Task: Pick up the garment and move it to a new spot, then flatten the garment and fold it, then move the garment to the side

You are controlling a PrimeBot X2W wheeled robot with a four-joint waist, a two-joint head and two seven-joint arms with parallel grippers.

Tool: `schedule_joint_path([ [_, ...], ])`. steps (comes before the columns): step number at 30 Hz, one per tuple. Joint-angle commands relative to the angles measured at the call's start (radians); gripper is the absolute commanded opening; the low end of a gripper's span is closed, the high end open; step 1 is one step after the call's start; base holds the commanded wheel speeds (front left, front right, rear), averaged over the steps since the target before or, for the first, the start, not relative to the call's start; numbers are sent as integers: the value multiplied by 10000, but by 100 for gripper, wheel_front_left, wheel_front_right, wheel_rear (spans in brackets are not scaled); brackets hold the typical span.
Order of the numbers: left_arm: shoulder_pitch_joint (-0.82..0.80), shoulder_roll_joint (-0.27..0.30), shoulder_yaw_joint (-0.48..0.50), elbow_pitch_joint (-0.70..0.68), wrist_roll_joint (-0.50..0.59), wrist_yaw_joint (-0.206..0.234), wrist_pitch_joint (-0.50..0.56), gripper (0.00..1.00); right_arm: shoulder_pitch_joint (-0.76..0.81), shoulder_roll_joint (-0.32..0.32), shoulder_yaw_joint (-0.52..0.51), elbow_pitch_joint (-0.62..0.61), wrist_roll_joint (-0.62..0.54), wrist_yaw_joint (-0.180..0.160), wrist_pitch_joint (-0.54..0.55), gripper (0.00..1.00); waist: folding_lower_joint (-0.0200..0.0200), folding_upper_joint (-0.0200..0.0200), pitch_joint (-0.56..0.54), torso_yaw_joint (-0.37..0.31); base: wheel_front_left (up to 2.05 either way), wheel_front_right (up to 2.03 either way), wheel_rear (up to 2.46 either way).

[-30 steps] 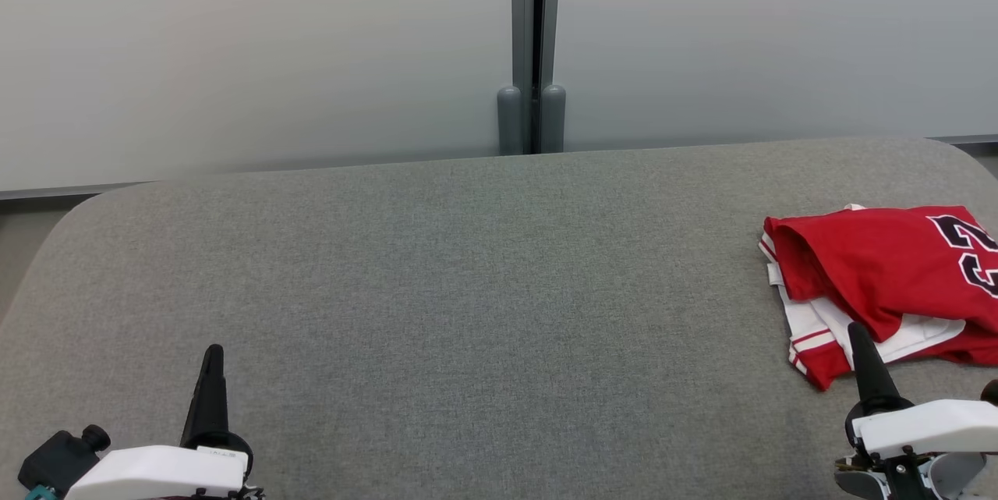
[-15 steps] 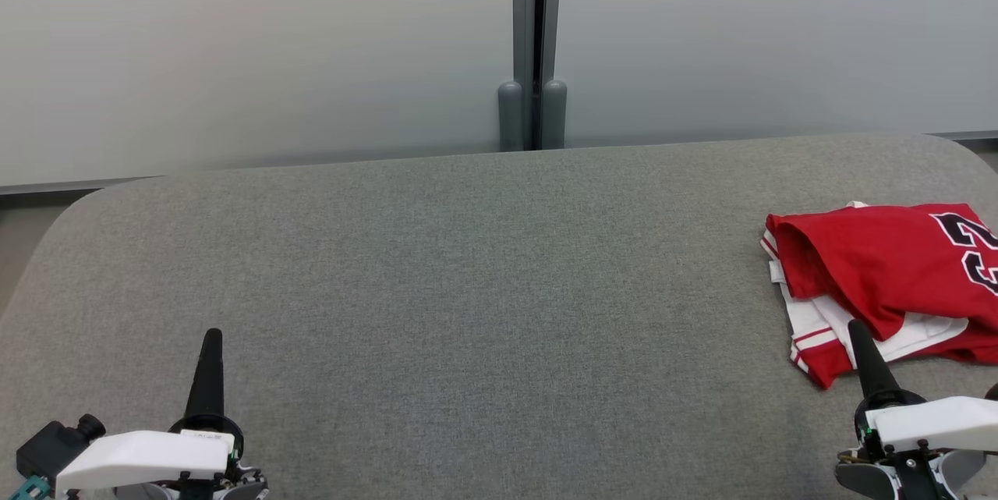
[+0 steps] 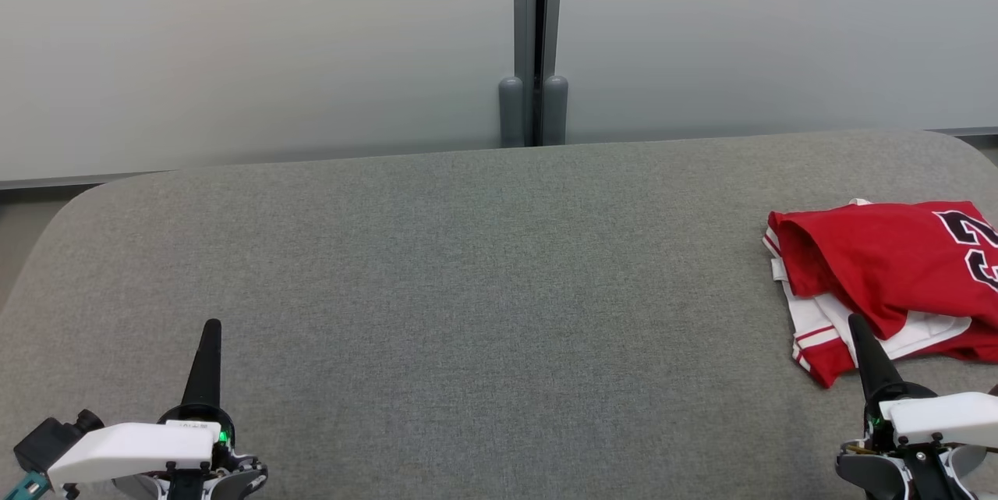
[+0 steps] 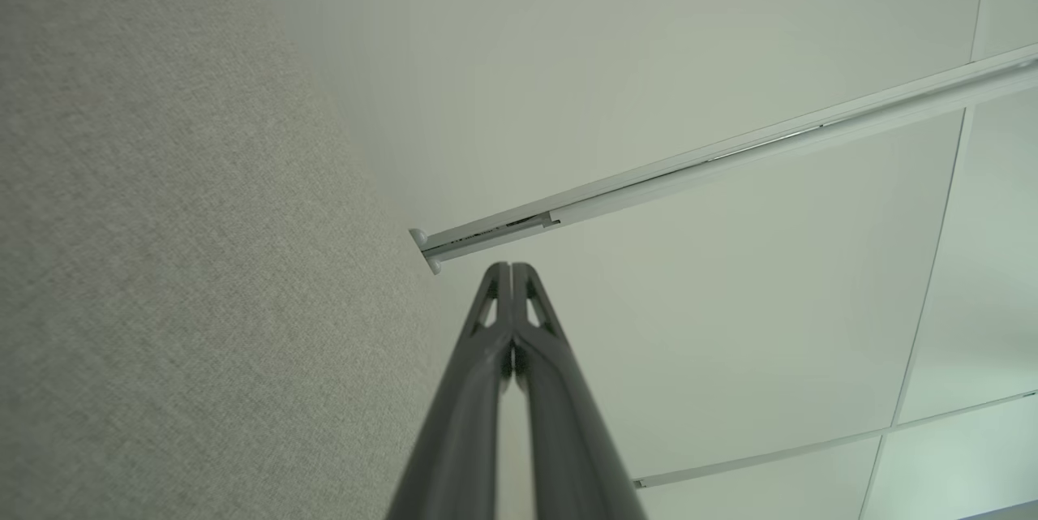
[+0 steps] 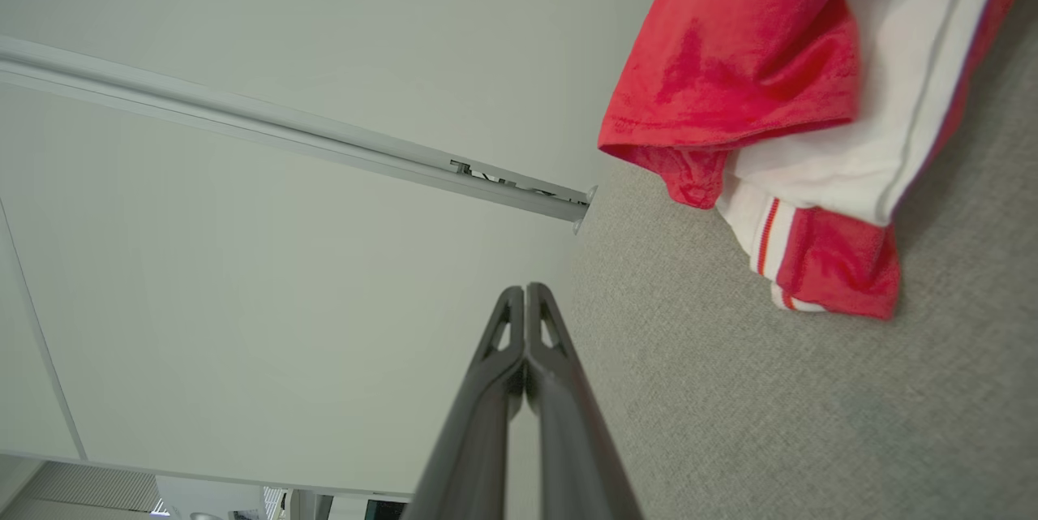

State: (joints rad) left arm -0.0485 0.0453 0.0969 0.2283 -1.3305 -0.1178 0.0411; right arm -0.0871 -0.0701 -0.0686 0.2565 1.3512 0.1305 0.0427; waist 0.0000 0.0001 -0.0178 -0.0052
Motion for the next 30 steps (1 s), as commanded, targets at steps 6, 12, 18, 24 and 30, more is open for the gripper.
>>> schedule_joint_path([
  [6,-331,69,80,-2,-617,-70,173,0,-168,12,-136,-104,581,4,169,0,0,-1,33,9,0,0,0],
  [12,-394,70,104,37,-1084,-82,287,0,-196,49,-210,-108,1011,4,304,0,0,-1,66,17,0,0,0],
  [18,-488,70,128,73,-1530,-108,409,0,-219,92,-286,-116,1439,4,417,0,0,-1,100,25,0,0,0],
  [24,-525,72,151,112,-1981,-130,531,0,-228,127,-359,-120,1841,4,523,0,0,-1,133,33,0,0,0],
  [30,-619,74,171,147,-2379,-151,625,0,-255,161,-418,-125,2200,4,637,0,0,-1,166,42,0,0,0],
])
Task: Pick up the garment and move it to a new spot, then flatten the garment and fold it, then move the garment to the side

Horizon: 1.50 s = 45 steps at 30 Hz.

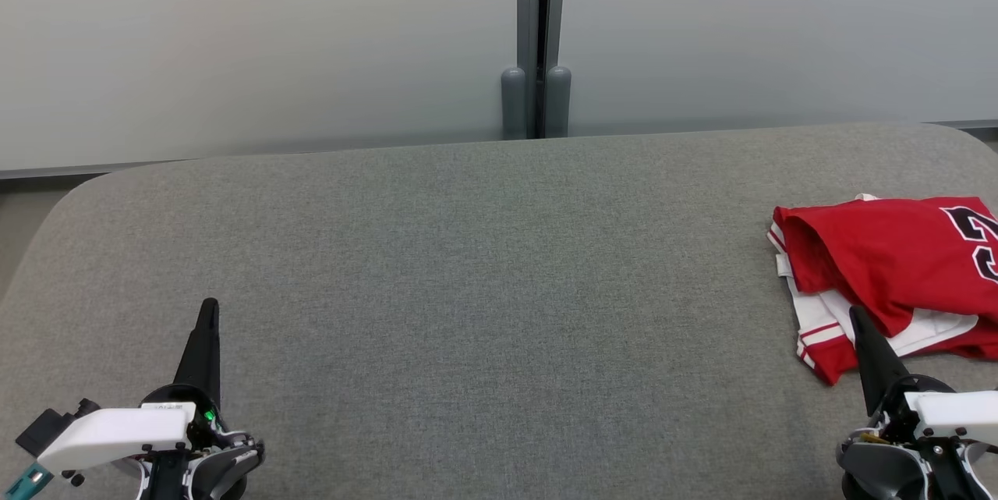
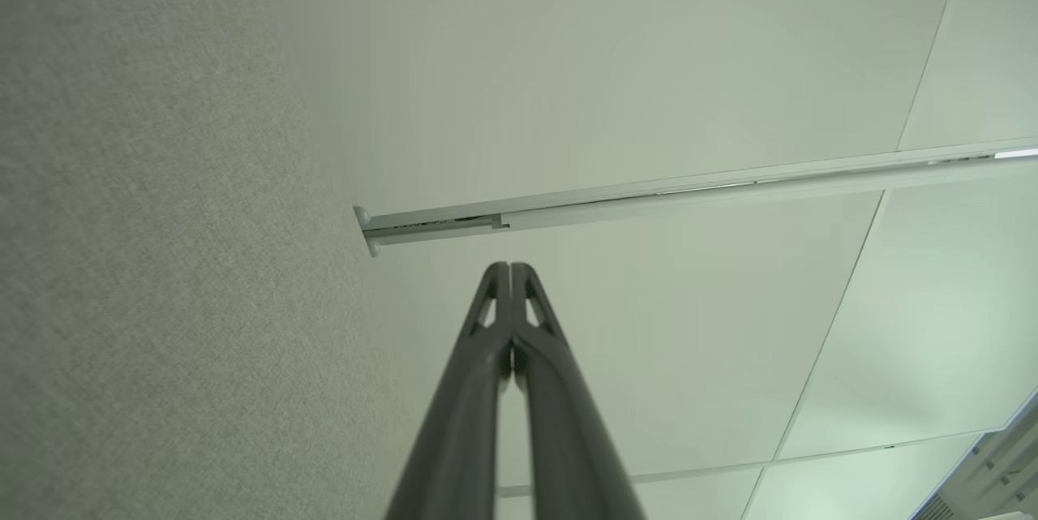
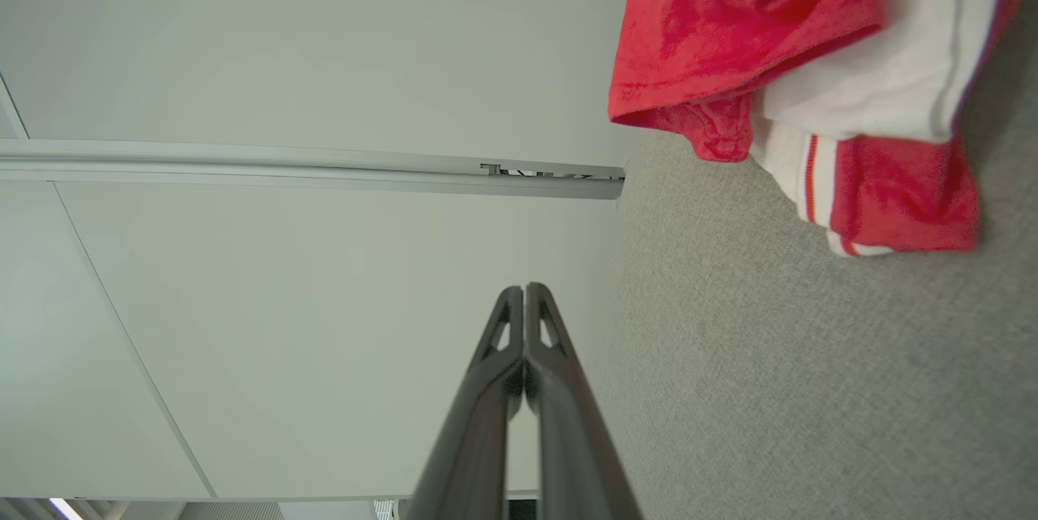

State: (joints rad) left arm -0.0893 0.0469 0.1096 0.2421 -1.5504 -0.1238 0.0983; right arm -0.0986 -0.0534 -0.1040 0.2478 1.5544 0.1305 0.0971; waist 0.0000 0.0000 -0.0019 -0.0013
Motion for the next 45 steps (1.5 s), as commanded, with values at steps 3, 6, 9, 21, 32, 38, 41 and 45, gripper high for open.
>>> schedule_joint_path([
  [3,-239,58,53,20,-308,-85,94,0,-145,3,-80,-41,301,4,114,0,0,0,18,5,0,0,0],
  [6,-264,59,66,37,-519,-97,159,0,-129,18,-110,-44,489,4,188,0,0,0,35,9,0,0,0],
  [9,-281,59,76,51,-664,-108,199,0,-142,30,-135,-48,636,4,209,0,0,0,50,13,0,0,0],
  [21,-257,59,73,47,-633,-106,196,0,-141,22,-129,-45,593,4,208,0,0,0,50,13,0,0,0],
  [32,-256,59,70,46,-634,-106,195,0,-140,22,-128,-45,594,4,206,0,0,0,50,13,0,0,0],
  [38,-256,59,70,45,-634,-106,195,0,-140,22,-127,-45,595,4,206,0,0,0,50,13,0,0,0],
  [41,-256,59,69,45,-634,-106,195,0,-140,22,-127,-45,595,4,206,0,0,0,50,13,0,0,0],
  [45,-256,59,69,45,-635,-107,194,0,-140,22,-126,-45,595,4,205,0,0,0,50,13,0,0,0],
])
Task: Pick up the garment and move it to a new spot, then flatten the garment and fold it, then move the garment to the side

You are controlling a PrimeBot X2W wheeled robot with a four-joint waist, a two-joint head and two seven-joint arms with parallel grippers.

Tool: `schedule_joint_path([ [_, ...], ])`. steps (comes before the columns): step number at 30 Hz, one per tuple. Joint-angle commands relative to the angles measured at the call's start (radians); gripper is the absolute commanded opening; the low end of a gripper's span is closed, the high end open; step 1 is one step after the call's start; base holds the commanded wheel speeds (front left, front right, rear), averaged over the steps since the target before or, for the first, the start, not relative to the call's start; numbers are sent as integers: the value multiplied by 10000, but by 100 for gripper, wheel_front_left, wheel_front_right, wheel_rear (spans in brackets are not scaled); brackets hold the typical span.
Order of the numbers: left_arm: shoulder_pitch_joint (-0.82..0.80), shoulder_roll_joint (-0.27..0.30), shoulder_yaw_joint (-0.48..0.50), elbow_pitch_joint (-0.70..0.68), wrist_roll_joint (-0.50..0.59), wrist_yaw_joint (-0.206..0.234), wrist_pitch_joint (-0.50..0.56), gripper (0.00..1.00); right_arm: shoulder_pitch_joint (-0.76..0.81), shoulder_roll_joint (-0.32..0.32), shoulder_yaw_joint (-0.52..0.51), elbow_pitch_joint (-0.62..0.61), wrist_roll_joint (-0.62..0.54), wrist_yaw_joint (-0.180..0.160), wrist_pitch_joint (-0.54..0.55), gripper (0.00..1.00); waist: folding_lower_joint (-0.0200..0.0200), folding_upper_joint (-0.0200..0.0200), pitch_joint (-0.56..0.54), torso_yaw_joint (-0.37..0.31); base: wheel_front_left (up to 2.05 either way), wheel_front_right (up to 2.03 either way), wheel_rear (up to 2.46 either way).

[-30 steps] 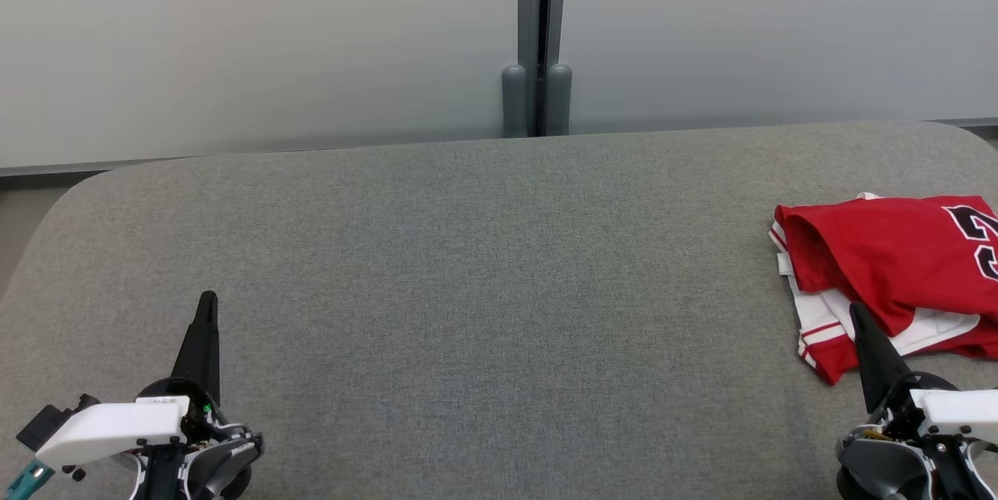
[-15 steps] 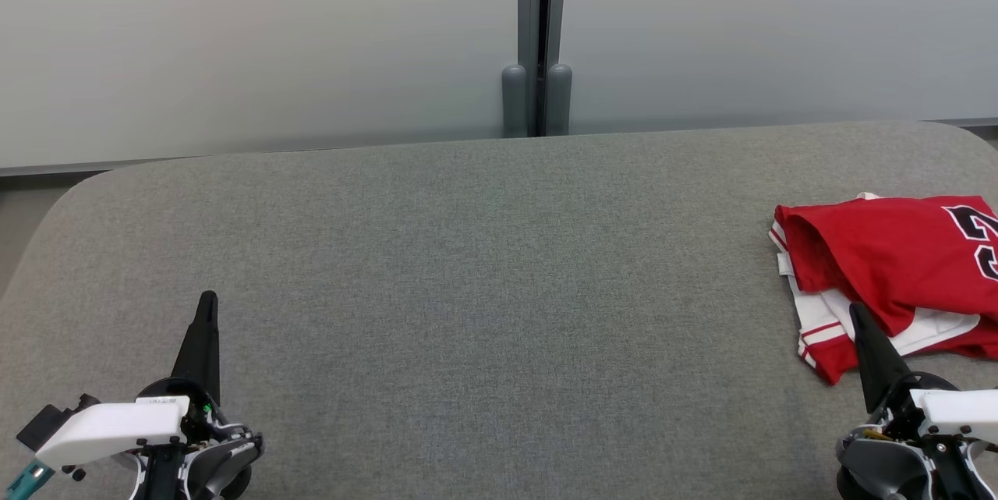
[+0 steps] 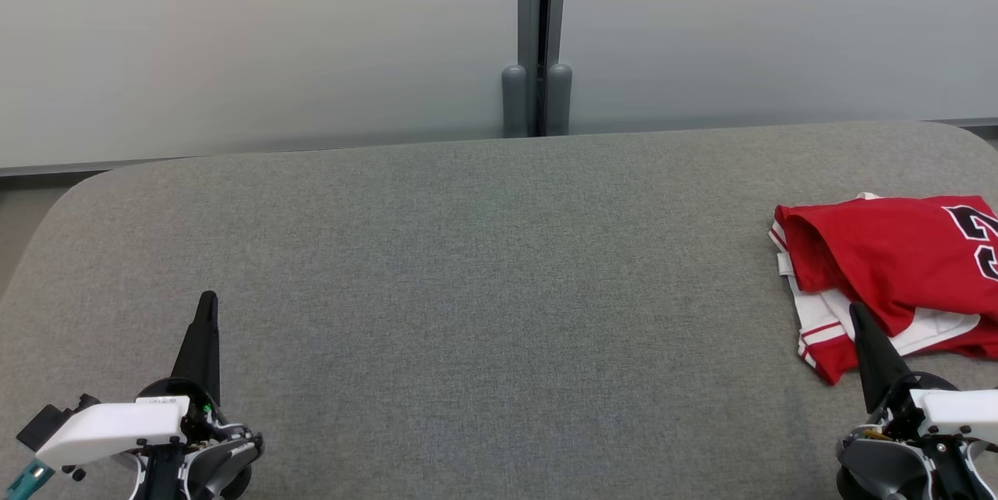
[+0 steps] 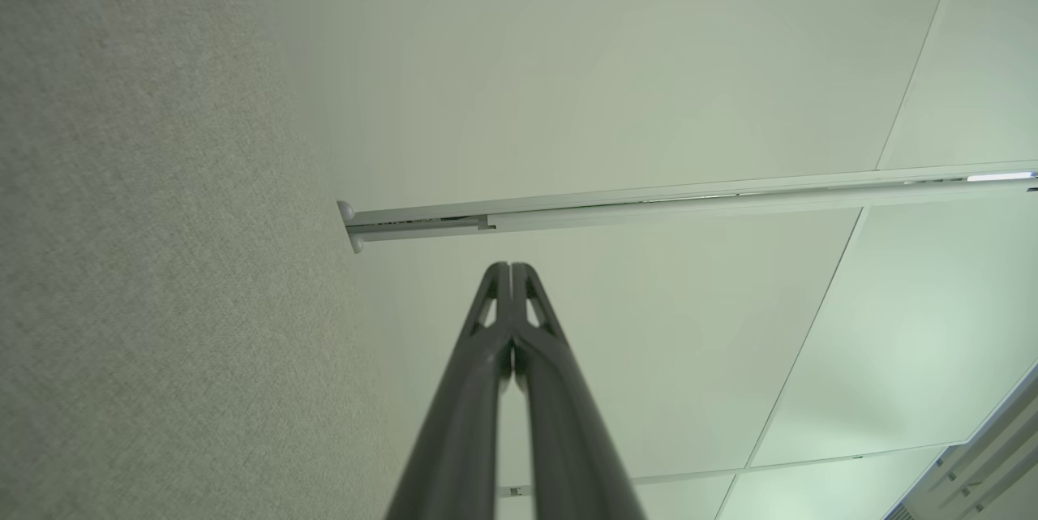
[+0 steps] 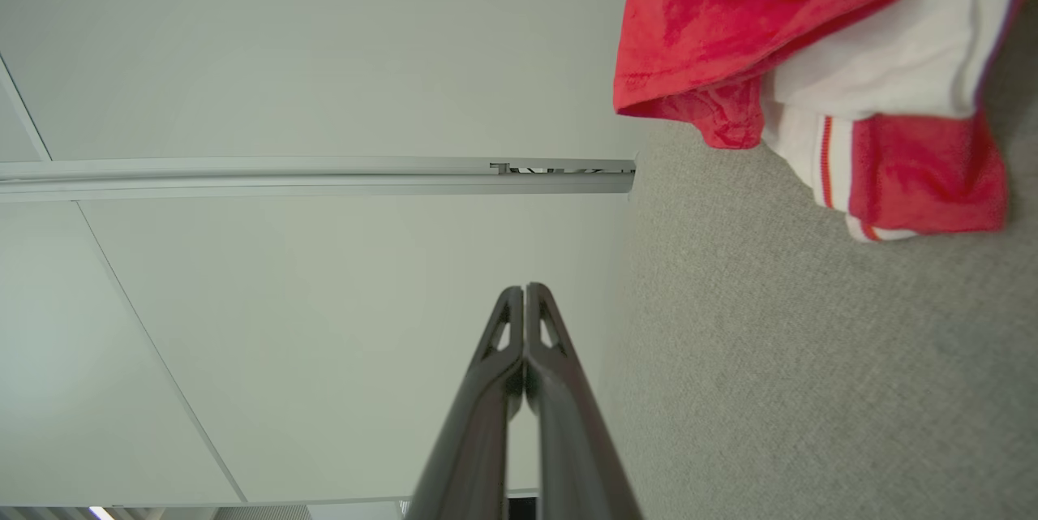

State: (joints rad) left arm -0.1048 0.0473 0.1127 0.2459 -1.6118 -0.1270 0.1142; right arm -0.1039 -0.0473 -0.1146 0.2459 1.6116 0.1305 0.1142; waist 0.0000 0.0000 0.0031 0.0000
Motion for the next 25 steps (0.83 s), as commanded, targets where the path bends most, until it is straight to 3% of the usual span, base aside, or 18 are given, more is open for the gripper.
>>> schedule_joint_path([
  [1,-101,55,38,7,-21,-74,37,0,-87,-40,-21,-26,24,4,35,0,0,0,0,0,0,0,0],
  [25,-100,56,37,5,-21,-74,34,0,-87,-40,-19,-26,25,4,33,0,0,0,0,0,0,0,0],
])
